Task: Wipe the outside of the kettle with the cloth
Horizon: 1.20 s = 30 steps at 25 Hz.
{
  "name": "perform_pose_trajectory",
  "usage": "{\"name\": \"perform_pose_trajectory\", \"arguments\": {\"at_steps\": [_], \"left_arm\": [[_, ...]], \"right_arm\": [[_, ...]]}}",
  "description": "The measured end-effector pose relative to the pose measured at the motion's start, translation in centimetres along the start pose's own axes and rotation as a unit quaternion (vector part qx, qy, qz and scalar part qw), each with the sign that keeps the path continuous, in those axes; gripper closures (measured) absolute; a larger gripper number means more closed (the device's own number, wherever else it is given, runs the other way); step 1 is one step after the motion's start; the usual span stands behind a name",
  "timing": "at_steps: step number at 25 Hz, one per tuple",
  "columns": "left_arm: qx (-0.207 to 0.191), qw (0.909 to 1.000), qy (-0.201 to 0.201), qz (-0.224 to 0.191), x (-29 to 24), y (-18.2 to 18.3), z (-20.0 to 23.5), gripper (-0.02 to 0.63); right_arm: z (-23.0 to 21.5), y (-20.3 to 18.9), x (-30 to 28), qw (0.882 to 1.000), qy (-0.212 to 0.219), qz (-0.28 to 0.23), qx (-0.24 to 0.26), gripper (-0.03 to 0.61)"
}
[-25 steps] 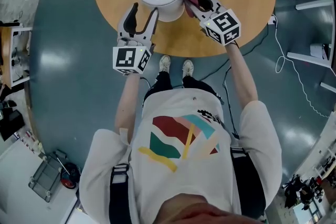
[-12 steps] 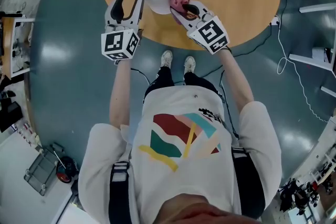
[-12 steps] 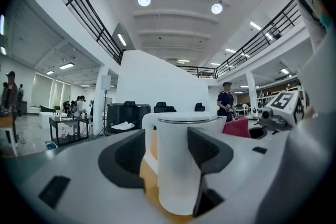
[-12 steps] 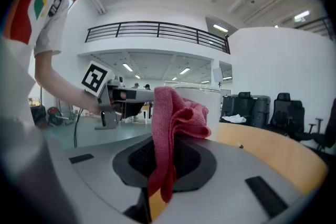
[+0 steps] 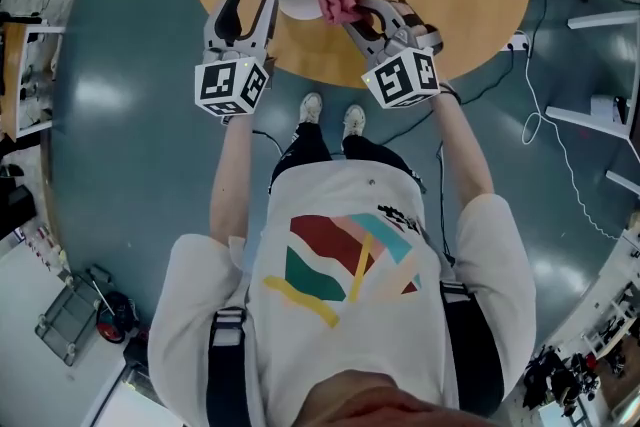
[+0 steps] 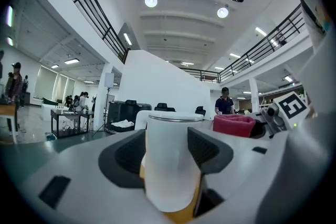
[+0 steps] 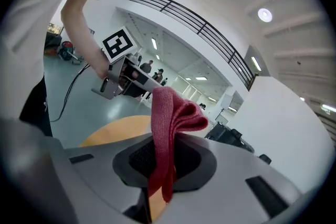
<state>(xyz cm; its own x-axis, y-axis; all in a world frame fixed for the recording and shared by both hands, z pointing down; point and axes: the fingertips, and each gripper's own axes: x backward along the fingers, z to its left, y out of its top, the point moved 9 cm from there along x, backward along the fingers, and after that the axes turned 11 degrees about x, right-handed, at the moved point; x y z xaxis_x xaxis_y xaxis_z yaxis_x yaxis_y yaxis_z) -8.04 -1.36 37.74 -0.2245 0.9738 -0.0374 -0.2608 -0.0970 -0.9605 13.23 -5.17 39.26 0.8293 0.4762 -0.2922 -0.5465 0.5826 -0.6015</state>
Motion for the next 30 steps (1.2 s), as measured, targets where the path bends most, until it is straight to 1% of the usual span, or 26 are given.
{"name": "perform_pose_trajectory", "arguments": {"at_steps": [2,4,7,9,12,14,17,20,23,27,30], "left_arm": [[0.002,1.0000,0.007,-0.006,0.4,-0.2,-0.5,0.334],[0.001,0.9998,0.017,-0.010,1.1,-0.2,-1.0,0.334],[0.002,0.9993,0.035,-0.016,2.0,-0.2,-1.4,0.334],[0.001,0.9990,0.041,-0.019,2.4,-0.1,-1.4,0.334],[-0.003,0.9986,0.049,-0.019,3.0,0.0,-0.9,0.334],[0.004,0.9982,0.055,-0.023,3.4,0.2,-0.3,0.334],[0.010,0.9981,0.054,-0.029,3.3,0.7,0.2,0.334],[-0.001,0.9986,0.045,-0.028,2.6,1.3,0.0,0.334],[-0.006,0.9990,0.036,-0.025,2.4,1.3,-0.4,0.334],[0.002,0.9992,0.036,-0.018,2.5,0.3,0.2,0.334],[0.010,0.9991,0.039,-0.015,2.8,-0.6,0.8,0.334]], "right_arm": [[-0.5,0.3,-0.2,0.999,0.008,-0.012,0.036,0.534],[-0.9,0.6,-0.6,0.998,0.017,-0.028,0.054,0.534],[-1.0,0.5,-1.7,0.997,0.032,-0.049,0.058,0.534],[-1.0,0.1,-2.7,0.996,0.040,-0.052,0.063,0.534],[-1.0,0.2,-3.3,0.996,0.044,-0.057,0.057,0.534],[-1.3,0.3,-3.0,0.996,0.044,-0.058,0.055,0.534],[-1.6,-0.1,-3.0,0.996,0.044,-0.054,0.052,0.534],[-1.4,-0.2,-3.3,0.996,0.042,-0.052,0.051,0.534],[-0.9,-0.3,-3.6,0.996,0.043,-0.046,0.062,0.534],[0.2,-0.9,-4.6,0.994,0.066,-0.040,0.073,0.534],[1.9,-1.7,-5.5,0.993,0.090,-0.030,0.072,0.534]]}}
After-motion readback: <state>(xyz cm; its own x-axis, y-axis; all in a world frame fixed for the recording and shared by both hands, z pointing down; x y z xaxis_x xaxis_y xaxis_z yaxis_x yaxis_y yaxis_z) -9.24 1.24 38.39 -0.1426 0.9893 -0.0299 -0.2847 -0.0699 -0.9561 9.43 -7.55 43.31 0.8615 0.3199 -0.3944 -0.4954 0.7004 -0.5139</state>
